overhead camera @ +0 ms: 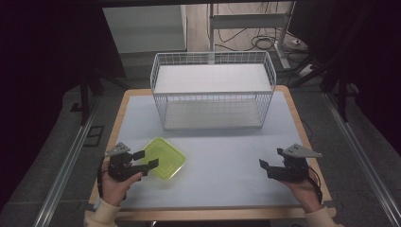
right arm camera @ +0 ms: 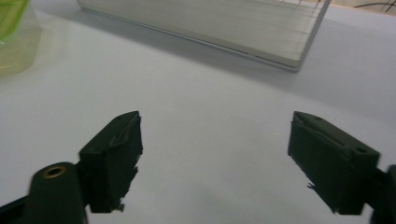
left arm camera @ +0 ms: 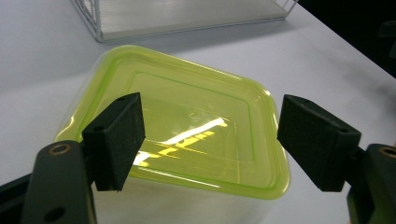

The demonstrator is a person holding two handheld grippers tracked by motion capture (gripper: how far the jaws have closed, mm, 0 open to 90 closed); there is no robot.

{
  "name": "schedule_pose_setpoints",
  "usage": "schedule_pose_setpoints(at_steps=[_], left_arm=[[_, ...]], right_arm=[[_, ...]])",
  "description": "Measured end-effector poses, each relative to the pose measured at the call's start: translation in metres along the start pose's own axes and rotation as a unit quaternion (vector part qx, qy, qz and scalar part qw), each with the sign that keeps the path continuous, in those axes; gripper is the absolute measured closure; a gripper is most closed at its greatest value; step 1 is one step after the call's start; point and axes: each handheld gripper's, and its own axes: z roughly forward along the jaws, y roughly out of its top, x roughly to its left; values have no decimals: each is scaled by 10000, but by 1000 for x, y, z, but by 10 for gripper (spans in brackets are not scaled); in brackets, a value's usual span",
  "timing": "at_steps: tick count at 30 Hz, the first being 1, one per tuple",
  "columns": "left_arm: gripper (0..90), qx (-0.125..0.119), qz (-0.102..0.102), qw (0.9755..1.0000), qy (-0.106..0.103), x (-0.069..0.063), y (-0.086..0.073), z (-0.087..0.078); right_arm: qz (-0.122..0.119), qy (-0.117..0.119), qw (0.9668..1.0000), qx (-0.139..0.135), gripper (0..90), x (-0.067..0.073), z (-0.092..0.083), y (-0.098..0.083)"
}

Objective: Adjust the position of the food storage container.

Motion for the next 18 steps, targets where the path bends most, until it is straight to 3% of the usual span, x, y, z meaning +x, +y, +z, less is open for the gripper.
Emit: schedule_pose_setpoints(at_steps=[7, 13, 15, 18], left_arm=[[234, 64, 29, 10000, 12, -1, -2, -7], [255, 82, -75, 9999, -18, 0, -4, -14], [308, 87, -74, 9999, -20, 0, -3, -15], [495, 113, -30, 9999, -64, 1, 2, -20]], right_arm=[[18, -27, 10000, 78, 205, 1, -1, 1], [-60, -39, 10000, 18, 238, 3, -2, 2], [-59, -23, 10000, 11, 238, 3, -1, 2], [-16, 16, 10000, 32, 237, 1, 0, 0]])
